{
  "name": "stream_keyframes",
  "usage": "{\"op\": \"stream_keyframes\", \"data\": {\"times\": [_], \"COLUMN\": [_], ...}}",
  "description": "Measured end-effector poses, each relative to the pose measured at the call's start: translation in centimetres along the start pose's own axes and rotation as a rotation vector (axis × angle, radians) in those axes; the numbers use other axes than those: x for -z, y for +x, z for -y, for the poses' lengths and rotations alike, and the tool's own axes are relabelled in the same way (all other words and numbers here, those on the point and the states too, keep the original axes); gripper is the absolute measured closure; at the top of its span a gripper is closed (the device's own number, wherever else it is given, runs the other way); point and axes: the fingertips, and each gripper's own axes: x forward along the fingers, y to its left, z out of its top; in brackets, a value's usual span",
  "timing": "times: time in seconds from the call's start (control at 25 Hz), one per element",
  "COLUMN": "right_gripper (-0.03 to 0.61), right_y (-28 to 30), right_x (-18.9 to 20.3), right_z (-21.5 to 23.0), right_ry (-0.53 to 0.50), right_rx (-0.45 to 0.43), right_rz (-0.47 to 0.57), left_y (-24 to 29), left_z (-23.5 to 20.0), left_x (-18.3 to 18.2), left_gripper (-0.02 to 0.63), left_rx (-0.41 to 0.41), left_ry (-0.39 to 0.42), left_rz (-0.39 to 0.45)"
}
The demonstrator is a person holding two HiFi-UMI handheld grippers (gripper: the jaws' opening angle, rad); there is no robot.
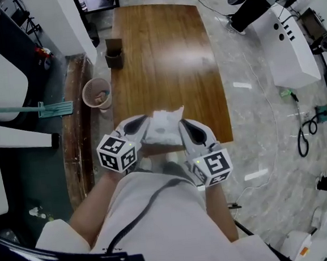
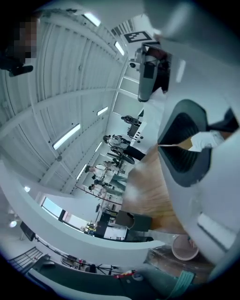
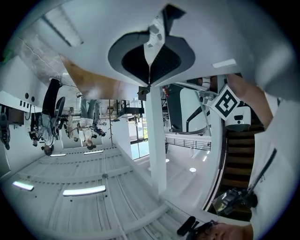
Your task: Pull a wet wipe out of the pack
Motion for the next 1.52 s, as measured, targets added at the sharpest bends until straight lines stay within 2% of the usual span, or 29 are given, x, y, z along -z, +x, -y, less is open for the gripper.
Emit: {"op": "stream_keyframes", "data": {"times": [0.2,0.36,0.72,1.16,1.52], "right_gripper": [0.562,0.562,0.563,0.563,0.565], "right_y": [-1.5,-3.2,-5.3,-4.1,-3.1], "right_x": [-1.8,-2.7,-3.2,-5.0,-5.1], "right_z": [0.1,0.1,-1.3,-1.8,-1.8], "right_ry": [0.041,0.063,0.068,0.030,0.030], "right_rx": [0.039,0.078,0.120,0.077,0.066], "right_rz": [0.069,0.103,0.145,0.184,0.182], "left_y": [-0.9,-1.6,-3.1,-4.0,-4.2], "left_z": [2.2,4.2,6.3,6.1,5.3], "left_x": [-4.6,-6.3,-6.2,-8.0,-8.2], "left_gripper": [0.607,0.607,0.607,0.607,0.607], "left_rx": [0.044,0.086,0.118,0.084,0.068], "left_ry": [0.081,0.115,0.146,0.151,0.153], "left_rz": [0.075,0.114,0.129,0.188,0.196]}}
